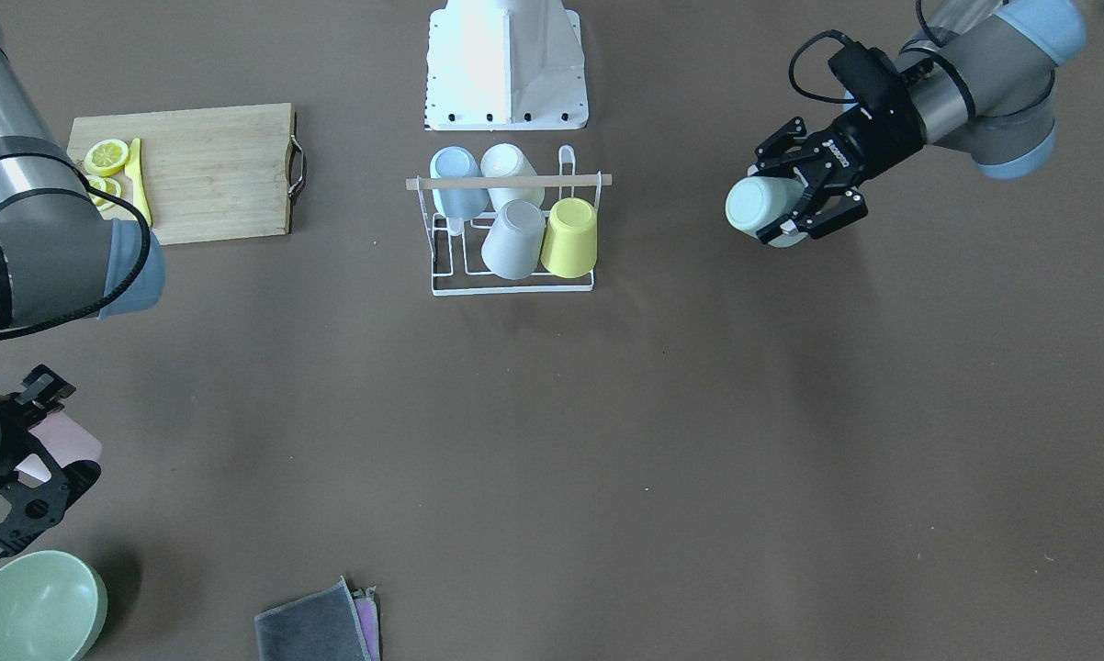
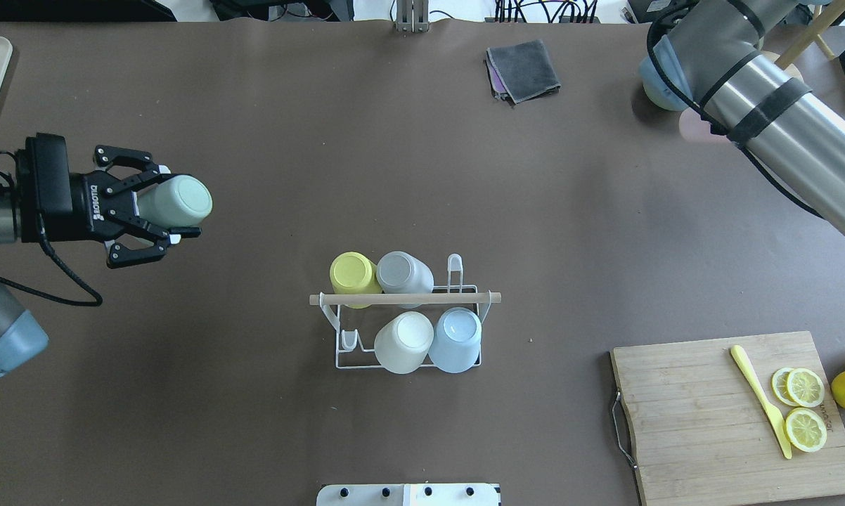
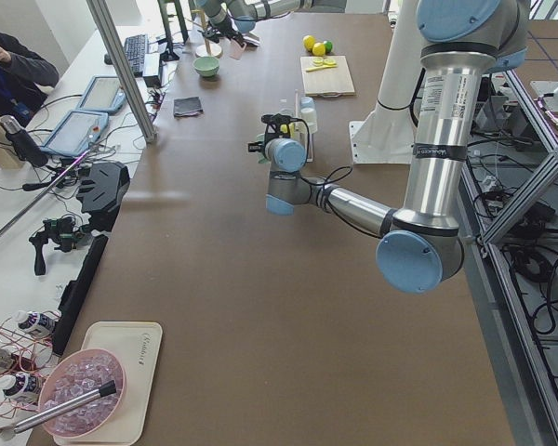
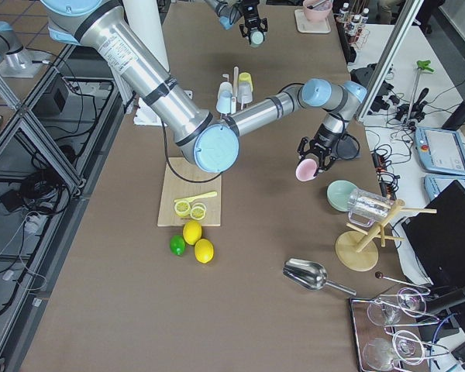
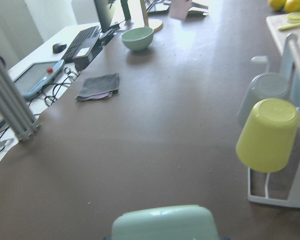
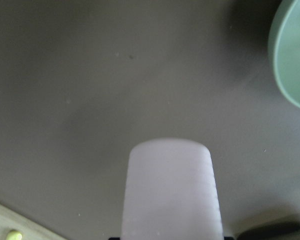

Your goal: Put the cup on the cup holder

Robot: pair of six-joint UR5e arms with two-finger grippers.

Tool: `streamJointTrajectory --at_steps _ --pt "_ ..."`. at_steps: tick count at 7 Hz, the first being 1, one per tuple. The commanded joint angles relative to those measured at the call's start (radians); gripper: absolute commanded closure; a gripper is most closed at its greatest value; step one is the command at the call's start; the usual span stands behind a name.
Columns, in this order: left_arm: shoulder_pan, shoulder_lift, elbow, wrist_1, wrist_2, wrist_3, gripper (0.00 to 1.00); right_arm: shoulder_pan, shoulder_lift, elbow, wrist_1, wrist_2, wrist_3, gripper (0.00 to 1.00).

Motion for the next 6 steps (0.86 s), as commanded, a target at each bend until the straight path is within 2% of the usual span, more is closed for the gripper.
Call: streamJointTrajectory --at_steps 1,3,5,6 --pt "0.173 -0.001 -0.005 -0.215 0.09 -0.004 1.0 0.055 -0.126 0.05 0.413 0.228 0.143 0.59" --pt "0.227 -0.056 0.0 -0.318 0.145 -0.004 1.0 0.058 -0.165 0.05 0.75 0.292 0.356 0.59" --pt "0.288 -0.179 0.066 -0.34 0.211 -0.005 1.0 0.051 -0.153 0.049 0.992 0.317 0.458 0.6" --pt "0.295 -0.197 0.096 -0.386 0.212 -0.005 1.0 0.052 -0.162 0.046 1.074 0.333 0.461 0.6"
